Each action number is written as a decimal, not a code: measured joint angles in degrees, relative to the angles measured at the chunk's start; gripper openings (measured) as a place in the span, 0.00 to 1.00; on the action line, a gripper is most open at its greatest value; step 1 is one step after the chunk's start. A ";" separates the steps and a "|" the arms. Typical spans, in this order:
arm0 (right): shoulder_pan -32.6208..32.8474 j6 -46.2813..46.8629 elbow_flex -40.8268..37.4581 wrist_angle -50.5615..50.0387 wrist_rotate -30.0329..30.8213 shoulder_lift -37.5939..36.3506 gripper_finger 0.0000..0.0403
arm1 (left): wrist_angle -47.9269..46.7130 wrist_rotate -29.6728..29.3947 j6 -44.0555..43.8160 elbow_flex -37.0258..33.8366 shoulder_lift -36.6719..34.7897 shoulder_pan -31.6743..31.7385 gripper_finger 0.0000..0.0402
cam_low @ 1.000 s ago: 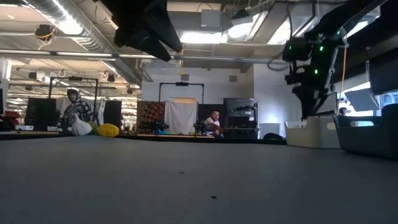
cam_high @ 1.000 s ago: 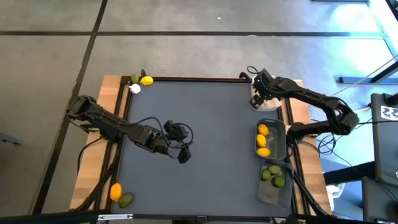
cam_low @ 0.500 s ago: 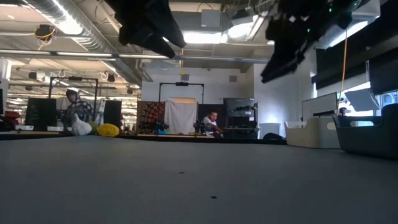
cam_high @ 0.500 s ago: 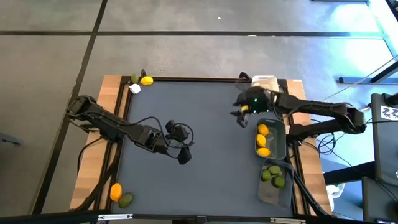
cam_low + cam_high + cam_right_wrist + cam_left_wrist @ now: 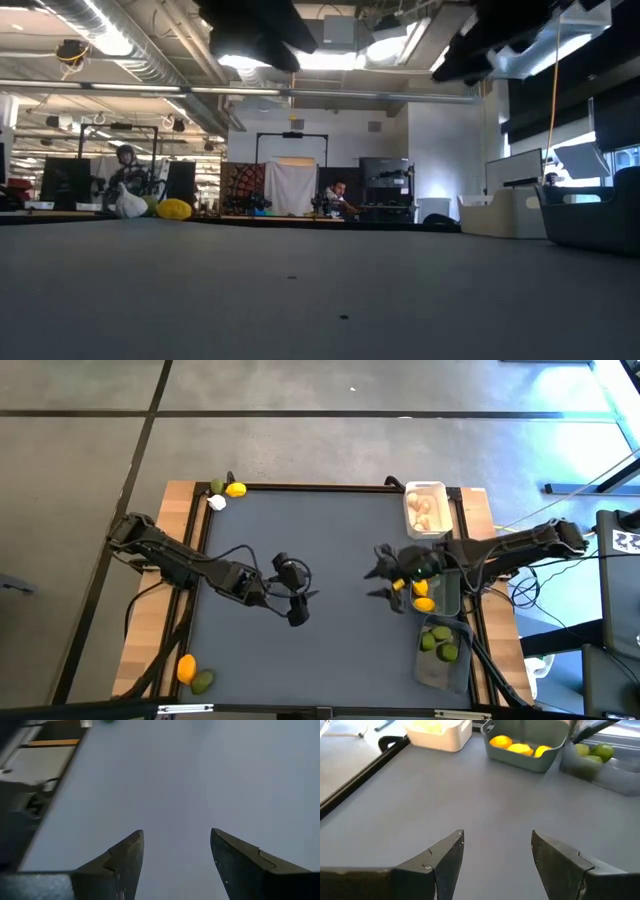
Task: Sort produce into baskets
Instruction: Put the green lime into the black bin
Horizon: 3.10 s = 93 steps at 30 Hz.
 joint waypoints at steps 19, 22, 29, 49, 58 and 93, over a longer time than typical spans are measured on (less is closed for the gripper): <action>15.02 5.58 0.00 0.93 15.90 0.00 0.56 | -0.47 21.29 -2.27 3.58 -0.02 -3.44 0.71; 14.99 5.70 0.00 0.92 15.91 0.00 0.56 | -4.71 21.91 -6.95 3.90 -0.02 -6.20 0.72; 14.86 5.70 -0.01 0.91 15.91 0.00 0.56 | -16.19 22.50 -24.06 3.90 -0.02 -12.75 0.72; 14.86 5.94 -0.04 0.81 15.89 0.01 0.56 | -31.58 28.57 -64.06 3.86 1.52 -30.83 0.72; 14.86 5.50 -0.04 0.16 15.89 0.04 0.56 | -32.32 41.69 -75.31 3.84 8.28 -36.49 0.72; 14.86 6.99 -0.04 -2.06 17.97 0.04 0.56 | -34.59 59.46 -74.96 3.78 15.02 -34.02 0.72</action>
